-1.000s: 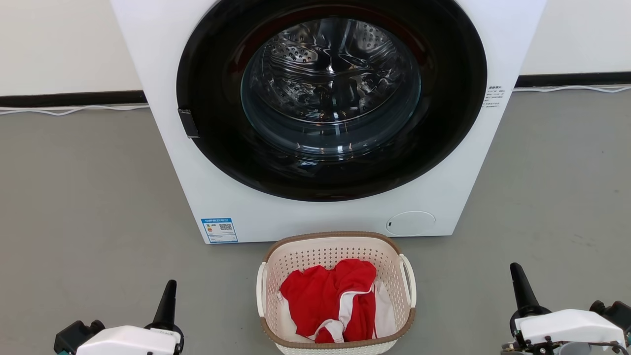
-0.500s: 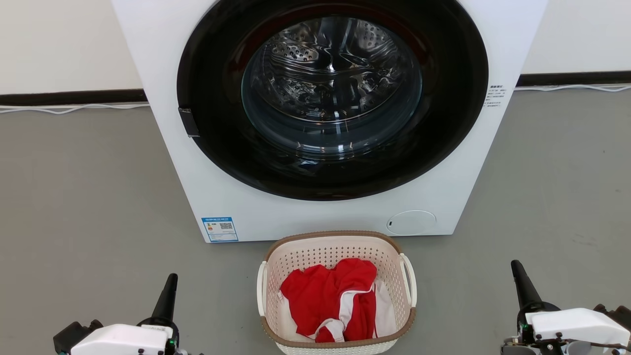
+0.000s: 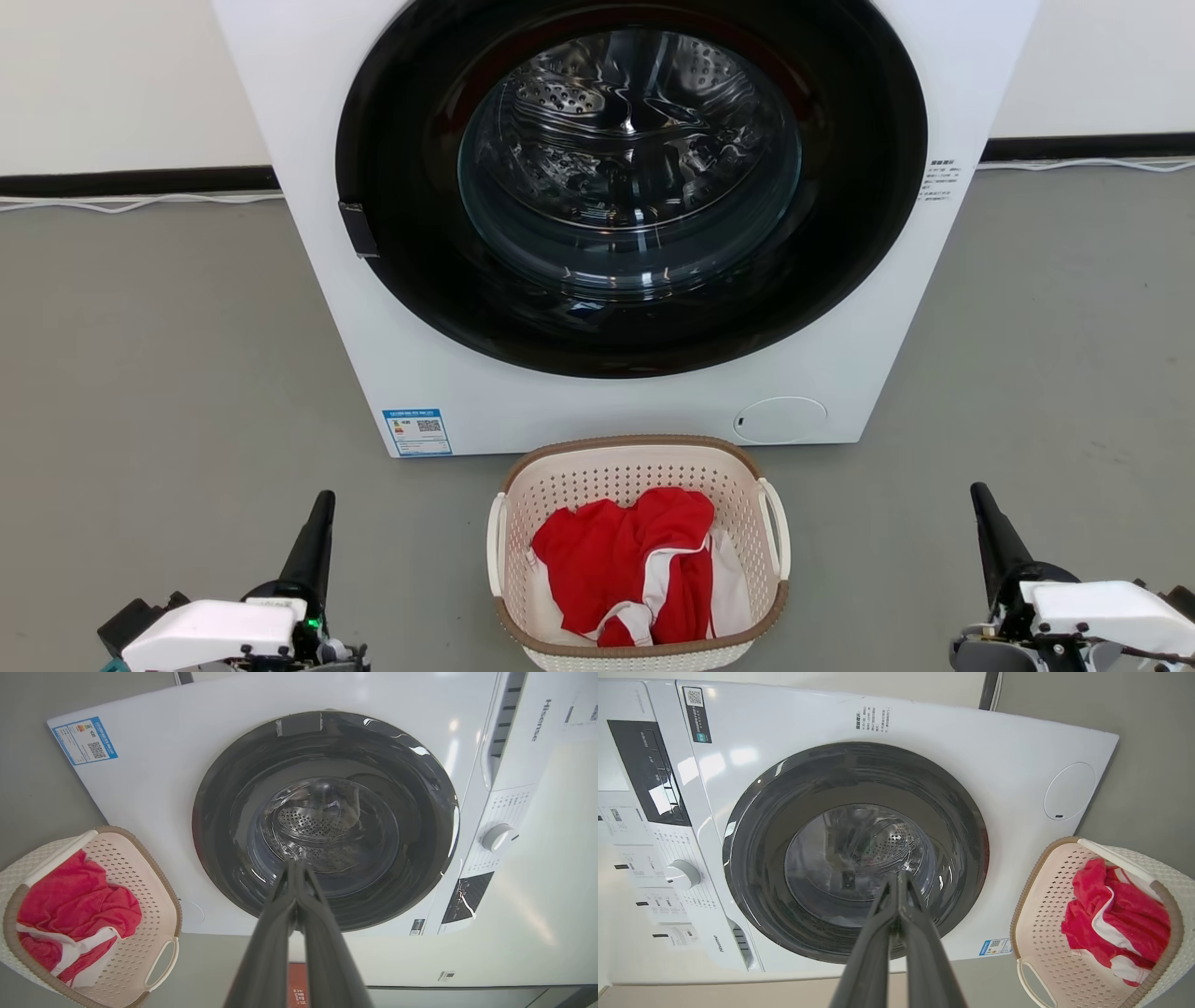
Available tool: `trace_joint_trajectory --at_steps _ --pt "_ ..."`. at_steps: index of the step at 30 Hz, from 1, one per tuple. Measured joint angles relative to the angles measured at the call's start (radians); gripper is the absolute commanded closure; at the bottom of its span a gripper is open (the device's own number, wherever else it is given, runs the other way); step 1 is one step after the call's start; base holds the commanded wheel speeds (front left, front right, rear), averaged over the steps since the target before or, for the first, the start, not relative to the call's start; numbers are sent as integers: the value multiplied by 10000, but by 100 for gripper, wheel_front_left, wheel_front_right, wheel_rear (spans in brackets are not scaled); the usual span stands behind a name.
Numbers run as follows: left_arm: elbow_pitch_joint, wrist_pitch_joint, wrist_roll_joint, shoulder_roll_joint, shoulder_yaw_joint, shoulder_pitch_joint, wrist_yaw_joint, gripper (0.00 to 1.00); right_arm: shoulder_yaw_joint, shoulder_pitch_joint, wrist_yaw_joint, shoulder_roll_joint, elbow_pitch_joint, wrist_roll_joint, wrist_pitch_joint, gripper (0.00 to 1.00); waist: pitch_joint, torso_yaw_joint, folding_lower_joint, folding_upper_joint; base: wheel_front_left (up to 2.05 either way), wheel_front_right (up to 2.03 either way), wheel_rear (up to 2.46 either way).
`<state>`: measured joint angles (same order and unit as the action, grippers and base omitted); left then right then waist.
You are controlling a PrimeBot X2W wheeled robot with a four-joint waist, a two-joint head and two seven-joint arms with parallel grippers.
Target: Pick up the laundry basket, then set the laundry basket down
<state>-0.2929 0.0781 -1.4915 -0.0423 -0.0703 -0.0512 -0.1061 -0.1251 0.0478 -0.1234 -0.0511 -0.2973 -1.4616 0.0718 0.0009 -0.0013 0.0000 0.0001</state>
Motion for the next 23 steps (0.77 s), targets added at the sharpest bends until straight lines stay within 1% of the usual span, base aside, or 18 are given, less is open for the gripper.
trace_joint_trajectory --at_steps 11,23 --pt "163 282 -1024 23 -111 -4 -100 100 -61 12 -2 42 209 -1344 336 100 22 13 0 0 0 0 0" --pt "188 286 -1126 25 -125 -5 -102 100 -69 174 -2 48 226 -1406 336 100 22 13 1 0 0 0 0"
